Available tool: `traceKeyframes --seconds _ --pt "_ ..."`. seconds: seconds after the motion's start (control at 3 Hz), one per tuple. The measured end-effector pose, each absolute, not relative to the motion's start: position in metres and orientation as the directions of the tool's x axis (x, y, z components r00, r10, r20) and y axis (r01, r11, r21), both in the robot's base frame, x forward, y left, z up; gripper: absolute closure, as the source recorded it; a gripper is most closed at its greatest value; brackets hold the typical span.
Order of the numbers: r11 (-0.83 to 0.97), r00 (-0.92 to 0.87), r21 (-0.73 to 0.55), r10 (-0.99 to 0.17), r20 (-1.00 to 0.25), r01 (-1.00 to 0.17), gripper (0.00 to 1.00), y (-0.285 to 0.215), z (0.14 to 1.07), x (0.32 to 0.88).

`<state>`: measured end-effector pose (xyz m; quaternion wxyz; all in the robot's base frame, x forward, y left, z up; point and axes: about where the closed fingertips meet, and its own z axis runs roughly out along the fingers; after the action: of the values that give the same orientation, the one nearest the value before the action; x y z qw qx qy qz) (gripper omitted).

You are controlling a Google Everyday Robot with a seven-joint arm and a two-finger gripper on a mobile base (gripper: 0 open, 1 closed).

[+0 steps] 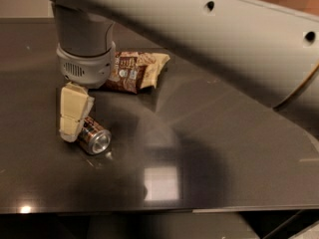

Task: Place orange can upright

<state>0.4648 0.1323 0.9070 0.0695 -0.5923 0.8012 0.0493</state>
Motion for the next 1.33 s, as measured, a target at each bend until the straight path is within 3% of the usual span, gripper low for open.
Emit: traceKeyframes --seconds 1.0,1.33 --pt "0.386 -0.389 0.056 -0.916 -0.098 -0.921 0.00 0.189 0.863 0.447" --pt "0.426 -0.428 0.044 -0.898 -0.099 -0.904 0.16 0.190 0.854 0.451"
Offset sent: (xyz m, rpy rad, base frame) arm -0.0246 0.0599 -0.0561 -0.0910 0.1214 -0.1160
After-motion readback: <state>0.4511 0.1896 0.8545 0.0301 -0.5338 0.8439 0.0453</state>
